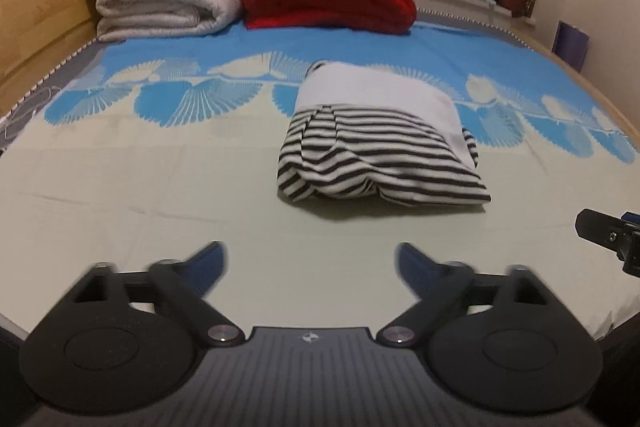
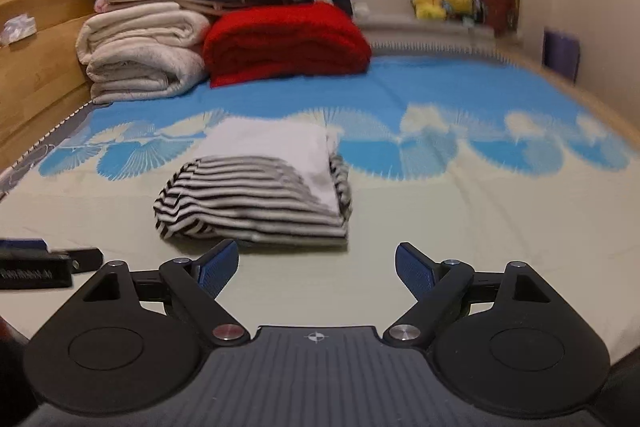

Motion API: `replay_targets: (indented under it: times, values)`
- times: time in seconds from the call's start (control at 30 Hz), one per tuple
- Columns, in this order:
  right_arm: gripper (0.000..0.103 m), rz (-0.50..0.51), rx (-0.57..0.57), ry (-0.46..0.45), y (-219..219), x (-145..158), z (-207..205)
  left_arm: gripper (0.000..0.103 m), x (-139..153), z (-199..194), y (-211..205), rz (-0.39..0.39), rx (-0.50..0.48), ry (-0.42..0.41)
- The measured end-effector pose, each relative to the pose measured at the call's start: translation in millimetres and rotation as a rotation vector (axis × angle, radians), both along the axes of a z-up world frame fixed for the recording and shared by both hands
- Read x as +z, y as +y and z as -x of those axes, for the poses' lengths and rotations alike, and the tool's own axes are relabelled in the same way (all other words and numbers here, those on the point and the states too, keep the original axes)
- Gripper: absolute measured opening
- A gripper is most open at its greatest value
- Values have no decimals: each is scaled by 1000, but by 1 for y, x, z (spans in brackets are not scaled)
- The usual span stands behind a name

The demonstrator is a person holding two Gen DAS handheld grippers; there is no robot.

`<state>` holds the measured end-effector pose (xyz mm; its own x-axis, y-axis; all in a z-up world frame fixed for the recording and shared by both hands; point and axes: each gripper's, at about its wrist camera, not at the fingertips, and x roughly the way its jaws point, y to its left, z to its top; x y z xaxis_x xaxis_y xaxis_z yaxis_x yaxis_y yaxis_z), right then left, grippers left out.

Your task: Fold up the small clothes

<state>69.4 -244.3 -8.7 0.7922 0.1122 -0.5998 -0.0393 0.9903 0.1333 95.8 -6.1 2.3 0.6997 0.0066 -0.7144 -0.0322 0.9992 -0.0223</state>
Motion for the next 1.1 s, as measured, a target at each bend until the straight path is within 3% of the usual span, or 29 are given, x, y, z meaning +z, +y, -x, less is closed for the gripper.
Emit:
replay_targets:
  times: [0.13,0.8,0.97,1.1]
  values:
    - [86,-14,-15,16,4,-4,-2,103,3,0,0,36,-18,-33]
    - [87,38,66,-15,41,-4,-9,103,0,-5,-6,47,-34,-39]
    - [100,56,64,-18,44,-5,-8,103,-1,-6,-4,44,-28,-35]
    - [102,74,67,-16,47,-5,-9,103,-2,-7,-2,43,-24,-36]
